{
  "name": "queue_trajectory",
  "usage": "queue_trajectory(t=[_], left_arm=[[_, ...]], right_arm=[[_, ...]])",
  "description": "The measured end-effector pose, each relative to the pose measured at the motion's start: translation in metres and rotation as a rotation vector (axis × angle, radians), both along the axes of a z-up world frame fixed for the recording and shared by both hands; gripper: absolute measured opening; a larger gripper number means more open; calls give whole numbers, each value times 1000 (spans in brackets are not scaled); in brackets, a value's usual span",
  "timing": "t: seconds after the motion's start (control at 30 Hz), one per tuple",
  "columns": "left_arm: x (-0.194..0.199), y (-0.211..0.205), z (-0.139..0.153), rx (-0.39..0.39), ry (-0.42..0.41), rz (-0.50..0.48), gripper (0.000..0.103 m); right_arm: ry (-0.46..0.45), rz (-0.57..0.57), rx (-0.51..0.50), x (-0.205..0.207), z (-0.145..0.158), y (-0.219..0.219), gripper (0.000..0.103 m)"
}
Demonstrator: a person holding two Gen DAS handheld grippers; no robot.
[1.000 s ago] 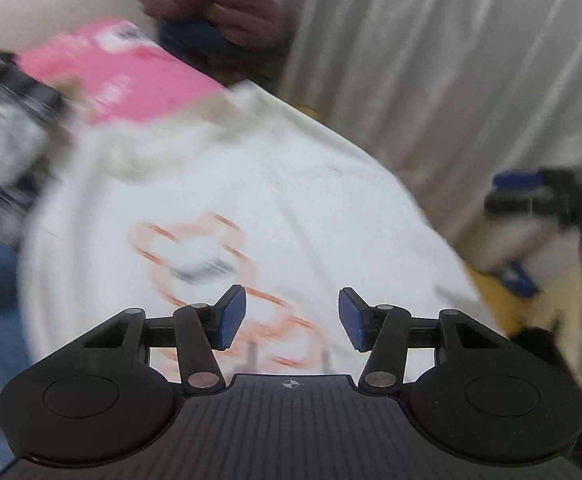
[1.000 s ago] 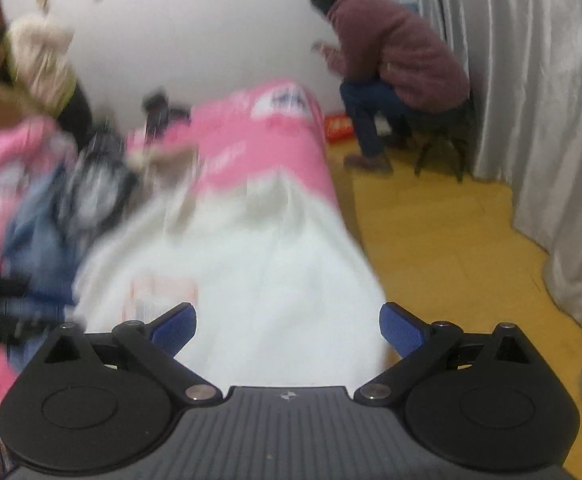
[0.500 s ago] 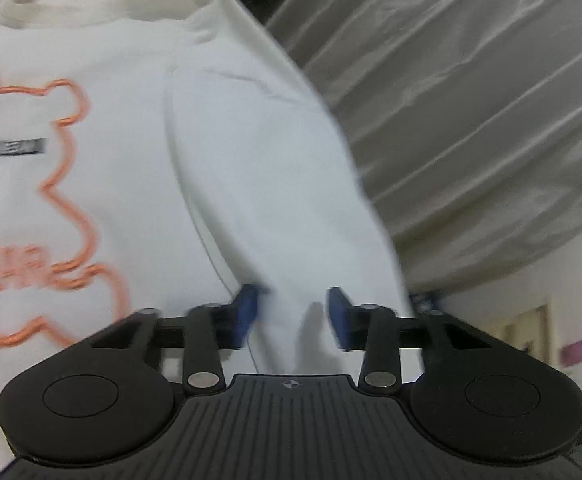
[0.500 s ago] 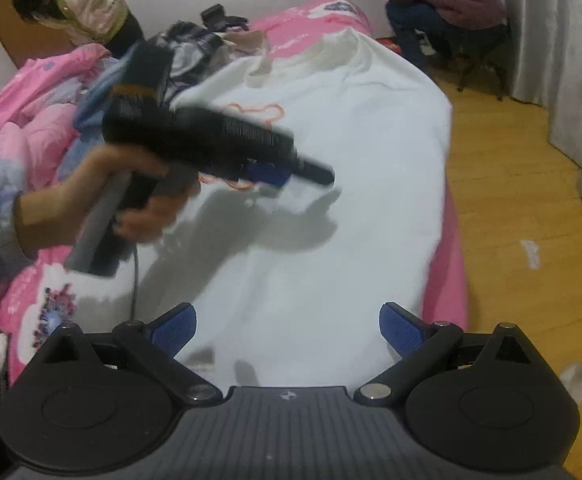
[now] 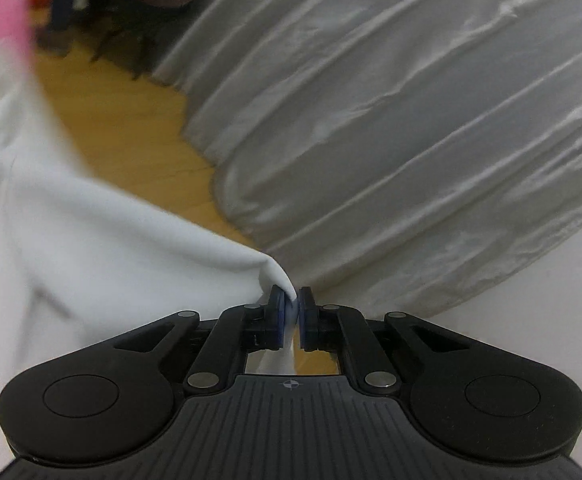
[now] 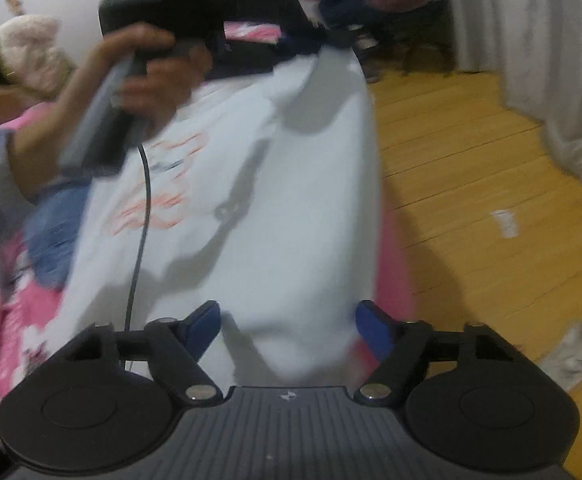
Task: Fold clothes
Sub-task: 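Lower the white sweatshirt onto the bed with both grippers and release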
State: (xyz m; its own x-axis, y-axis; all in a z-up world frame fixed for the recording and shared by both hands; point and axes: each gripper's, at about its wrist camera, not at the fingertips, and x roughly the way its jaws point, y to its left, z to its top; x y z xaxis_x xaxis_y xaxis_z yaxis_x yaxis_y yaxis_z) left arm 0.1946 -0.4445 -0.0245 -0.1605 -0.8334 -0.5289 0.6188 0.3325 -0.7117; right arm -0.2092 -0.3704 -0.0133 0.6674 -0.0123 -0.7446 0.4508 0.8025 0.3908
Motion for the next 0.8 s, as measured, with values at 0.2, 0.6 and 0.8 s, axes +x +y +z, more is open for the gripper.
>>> queue_trajectory(t=[0.2, 0.6, 0.8], left_arm=[[31, -81, -11, 92, 116, 79, 56], [55, 67, 3, 225, -134, 122, 56], [7, 207, 18, 314, -365, 136, 56]], right_arm=[[-39, -255, 16, -31, 9, -60, 80], [-46, -186, 51, 3, -5, -46, 88], [40, -51, 75, 39, -31, -13, 91]])
